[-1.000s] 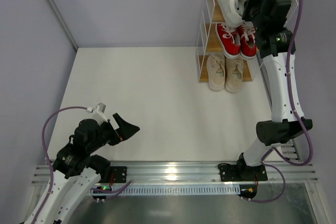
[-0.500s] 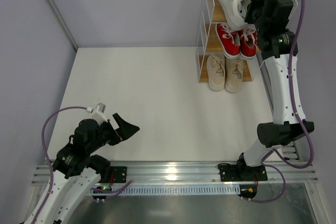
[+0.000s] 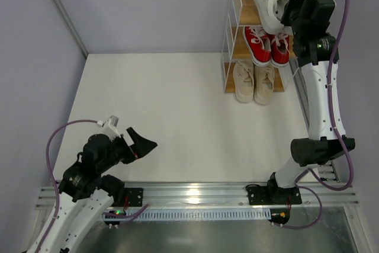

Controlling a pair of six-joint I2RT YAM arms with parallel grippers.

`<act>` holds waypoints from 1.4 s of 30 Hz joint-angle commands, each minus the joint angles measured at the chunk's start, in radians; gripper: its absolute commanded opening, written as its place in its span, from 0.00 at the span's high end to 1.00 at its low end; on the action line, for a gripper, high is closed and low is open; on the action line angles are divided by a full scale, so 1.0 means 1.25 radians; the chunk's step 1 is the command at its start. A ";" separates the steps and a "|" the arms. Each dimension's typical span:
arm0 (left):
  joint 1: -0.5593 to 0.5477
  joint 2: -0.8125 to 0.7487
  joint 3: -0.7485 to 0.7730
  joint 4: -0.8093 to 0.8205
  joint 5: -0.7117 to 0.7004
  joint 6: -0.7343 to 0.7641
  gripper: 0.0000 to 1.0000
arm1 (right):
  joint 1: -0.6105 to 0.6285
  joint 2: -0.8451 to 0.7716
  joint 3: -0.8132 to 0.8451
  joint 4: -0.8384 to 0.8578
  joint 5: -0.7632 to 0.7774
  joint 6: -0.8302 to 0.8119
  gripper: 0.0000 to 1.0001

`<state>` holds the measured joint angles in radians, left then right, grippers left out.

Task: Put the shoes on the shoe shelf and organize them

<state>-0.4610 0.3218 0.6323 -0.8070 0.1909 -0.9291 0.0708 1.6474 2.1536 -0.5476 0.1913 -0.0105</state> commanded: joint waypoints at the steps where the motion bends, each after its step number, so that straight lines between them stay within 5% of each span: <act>1: -0.002 0.003 0.033 -0.002 -0.010 0.020 0.00 | -0.009 -0.047 0.014 0.152 0.002 0.026 0.77; 4: -0.002 0.002 0.035 -0.006 -0.012 0.020 0.00 | -0.010 -0.051 0.015 0.151 -0.007 0.032 0.60; 5: -0.002 0.004 0.038 -0.006 -0.013 0.020 0.00 | -0.010 -0.054 0.018 0.151 -0.006 0.033 0.45; 9: -0.002 0.022 0.068 -0.005 -0.013 0.024 0.00 | -0.010 -0.070 0.022 0.159 -0.002 0.037 0.27; 15: -0.002 0.128 0.177 0.010 -0.010 0.051 0.00 | -0.010 -0.113 0.042 0.158 0.033 0.040 0.22; 24: -0.002 0.438 0.551 0.204 0.085 0.044 0.02 | -0.038 -0.189 -0.027 0.149 0.198 0.016 0.21; 28: -0.002 0.606 0.725 0.321 0.161 -0.017 0.28 | -0.044 -0.201 -0.059 0.120 0.133 0.016 0.22; 29: -0.004 0.667 0.757 0.340 0.174 -0.027 0.42 | -0.044 -0.200 -0.062 0.113 0.116 0.017 0.23; 35: -0.021 0.806 0.941 0.401 0.199 -0.060 0.84 | -0.103 -0.182 -0.034 0.044 -0.142 0.094 0.27; 36: -0.023 0.822 0.946 0.420 0.204 -0.064 0.87 | -0.109 -0.175 -0.033 0.043 -0.257 0.104 0.27; 42: -0.021 0.791 0.869 0.427 0.209 -0.050 0.93 | -0.111 -0.085 0.082 -0.026 -0.514 0.126 0.29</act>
<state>-0.4843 1.3624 1.7546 -0.3370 0.4213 -0.9955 -0.0677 1.5040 2.1693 -0.5274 -0.1787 0.1070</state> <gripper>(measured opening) 0.076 0.712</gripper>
